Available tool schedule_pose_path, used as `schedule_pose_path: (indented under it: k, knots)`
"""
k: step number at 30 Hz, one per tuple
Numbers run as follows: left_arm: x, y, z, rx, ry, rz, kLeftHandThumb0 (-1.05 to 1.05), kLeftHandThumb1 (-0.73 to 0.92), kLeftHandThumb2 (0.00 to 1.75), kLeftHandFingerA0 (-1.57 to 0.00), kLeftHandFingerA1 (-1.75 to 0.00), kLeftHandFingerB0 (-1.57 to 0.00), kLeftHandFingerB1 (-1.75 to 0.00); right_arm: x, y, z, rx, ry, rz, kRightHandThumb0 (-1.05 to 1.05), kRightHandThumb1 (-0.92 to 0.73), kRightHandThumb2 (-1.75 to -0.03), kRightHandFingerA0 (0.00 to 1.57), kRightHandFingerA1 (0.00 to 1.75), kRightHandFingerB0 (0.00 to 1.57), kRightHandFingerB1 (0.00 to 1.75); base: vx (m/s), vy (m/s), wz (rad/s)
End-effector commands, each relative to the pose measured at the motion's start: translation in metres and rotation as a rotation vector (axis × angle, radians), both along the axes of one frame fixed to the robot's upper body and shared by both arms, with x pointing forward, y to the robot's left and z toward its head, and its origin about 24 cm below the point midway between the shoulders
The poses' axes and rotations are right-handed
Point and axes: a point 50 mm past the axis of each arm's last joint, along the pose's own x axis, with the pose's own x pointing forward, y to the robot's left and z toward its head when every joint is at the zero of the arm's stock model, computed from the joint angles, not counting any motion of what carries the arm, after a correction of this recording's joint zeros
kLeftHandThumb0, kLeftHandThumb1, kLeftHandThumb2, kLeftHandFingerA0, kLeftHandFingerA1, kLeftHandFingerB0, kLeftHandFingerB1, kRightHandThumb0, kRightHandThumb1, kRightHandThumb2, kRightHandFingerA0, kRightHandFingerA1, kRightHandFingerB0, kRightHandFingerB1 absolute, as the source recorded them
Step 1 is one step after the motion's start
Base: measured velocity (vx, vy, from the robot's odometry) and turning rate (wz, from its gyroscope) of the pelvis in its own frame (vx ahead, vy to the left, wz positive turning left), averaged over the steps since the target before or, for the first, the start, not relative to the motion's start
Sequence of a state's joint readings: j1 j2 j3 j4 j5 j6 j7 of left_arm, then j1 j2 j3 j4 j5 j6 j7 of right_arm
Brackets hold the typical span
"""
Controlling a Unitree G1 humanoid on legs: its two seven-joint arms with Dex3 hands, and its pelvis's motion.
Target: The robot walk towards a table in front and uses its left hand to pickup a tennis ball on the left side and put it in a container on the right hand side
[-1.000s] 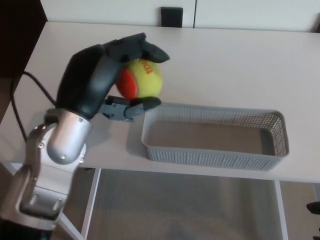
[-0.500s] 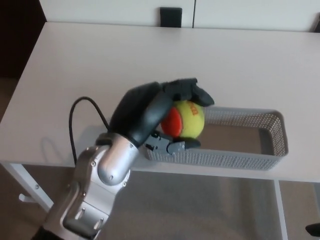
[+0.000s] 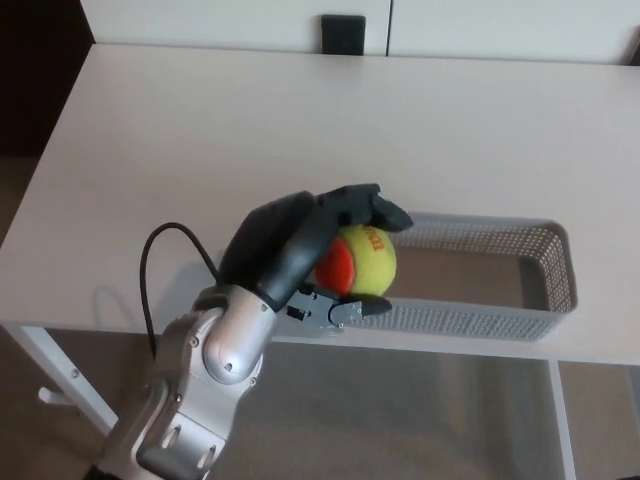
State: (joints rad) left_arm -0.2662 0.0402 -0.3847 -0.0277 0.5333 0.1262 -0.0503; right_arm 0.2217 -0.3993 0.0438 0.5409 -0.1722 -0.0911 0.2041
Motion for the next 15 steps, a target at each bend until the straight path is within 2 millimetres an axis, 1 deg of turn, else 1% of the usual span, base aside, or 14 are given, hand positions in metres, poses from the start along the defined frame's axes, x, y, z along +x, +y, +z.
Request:
schedule_pose_path:
  k: [1, 3, 4, 5, 6, 7, 9, 10, 11, 12, 13, 14, 15]
  knots:
    - [0.005, 0.008, 0.012, -0.007, -0.099, 0.100, -0.12, 0.78, 0.63, -0.97, -1.26, -0.69, -0.51, -0.002, -0.005, 0.002, -0.020, 0.011, 0.017, -0.10, -0.50, -0.90, 0.32, 0.59, 0.28, 0.55, 0.00, 0.000, 0.00]
    - [0.005, 0.008, 0.013, -0.012, -0.111, 0.106, -0.12, 0.78, 0.63, -0.97, -1.26, -0.69, -0.51, -0.003, -0.004, 0.001, -0.020, 0.011, 0.017, -0.10, -0.50, -0.90, 0.32, 0.59, 0.28, 0.55, 0.00, 0.000, 0.00]
    - [0.005, 0.008, 0.014, -0.017, -0.114, 0.108, -0.11, 0.77, 0.63, -0.97, -1.25, -0.68, -0.51, -0.004, -0.004, 0.001, -0.020, 0.011, 0.020, -0.13, -0.68, -0.60, 0.38, 0.54, 0.38, 0.46, 0.00, 0.000, 0.00]
    - [0.006, 0.008, 0.016, -0.029, -0.116, 0.108, -0.14, 0.76, 0.62, -1.03, -1.13, -0.66, -0.48, -0.004, -0.003, 0.001, -0.023, 0.007, 0.026, -0.10, -0.50, -0.89, 0.35, 0.62, 0.29, 0.55, 0.00, 0.000, 0.00]
    - [0.007, 0.008, 0.018, -0.042, -0.118, 0.108, -0.14, 0.76, 0.62, -1.03, -1.13, -0.66, -0.48, -0.004, -0.003, 0.001, -0.026, 0.002, 0.031, -0.10, -0.50, -0.89, 0.35, 0.62, 0.29, 0.55, 0.00, 0.000, 0.00]
    - [0.007, 0.007, 0.019, -0.047, -0.120, 0.109, -0.15, 0.77, 0.62, -1.03, -1.10, -0.65, -0.47, -0.004, -0.003, 0.001, -0.026, 0.000, 0.032, -0.10, -0.50, -0.89, 0.34, 0.61, 0.29, 0.55, 0.00, 0.000, 0.00]
    - [0.008, 0.007, 0.019, -0.049, -0.122, 0.112, -0.15, 0.77, 0.62, -1.03, -1.10, -0.65, -0.47, -0.005, -0.003, 0.001, -0.025, -0.001, 0.033, -0.10, -0.50, -0.89, 0.34, 0.61, 0.29, 0.55, 0.00, 0.000, 0.00]
    - [0.008, 0.007, 0.020, -0.055, -0.135, 0.107, -0.21, 0.77, 0.62, -1.04, -0.81, -0.54, -0.43, -0.005, -0.003, 0.000, -0.022, 0.005, 0.028, -0.13, -0.68, -0.60, 0.38, 0.54, 0.38, 0.47, 0.00, 0.000, 0.00]
    - [0.010, 0.007, 0.021, -0.058, -0.111, 0.094, -0.43, 0.63, 0.59, -0.51, -0.44, -0.23, -0.30, -0.003, -0.002, 0.001, -0.019, 0.004, 0.027, -0.10, -0.51, -0.90, 0.33, 0.60, 0.28, 0.55, 0.00, 0.000, 0.00]
    - [0.012, 0.007, 0.022, -0.060, -0.073, 0.079, -0.43, 0.63, 0.59, -0.51, -0.44, -0.23, -0.30, -0.001, -0.002, 0.001, -0.017, 0.000, 0.027, -0.10, -0.51, -0.90, 0.33, 0.60, 0.28, 0.55, 0.00, 0.000, 0.00]
    - [0.013, 0.007, 0.022, -0.009, -0.052, 0.056, -0.35, 0.26, 0.87, -0.02, -0.47, 0.00, -0.48, 0.000, -0.002, 0.001, -0.027, -0.002, 0.032, -0.13, -0.68, -0.59, 0.40, 0.55, 0.38, 0.46, 0.00, 0.000, 0.00]
    - [0.013, 0.007, 0.021, 0.013, -0.045, 0.048, -0.35, 0.26, 0.87, -0.02, -0.47, 0.00, -0.48, 0.001, -0.002, 0.001, -0.031, -0.002, 0.034, -0.13, -0.68, -0.59, 0.40, 0.55, 0.38, 0.46, 0.00, 0.000, 0.00]
    - [0.013, 0.007, 0.021, 0.033, -0.042, 0.042, -0.73, 0.44, 0.79, -0.07, -0.37, -0.06, -0.20, 0.002, -0.002, 0.001, -0.032, -0.003, 0.033, -0.13, -0.68, -0.60, 0.40, 0.55, 0.38, 0.46, 0.00, 0.000, 0.00]
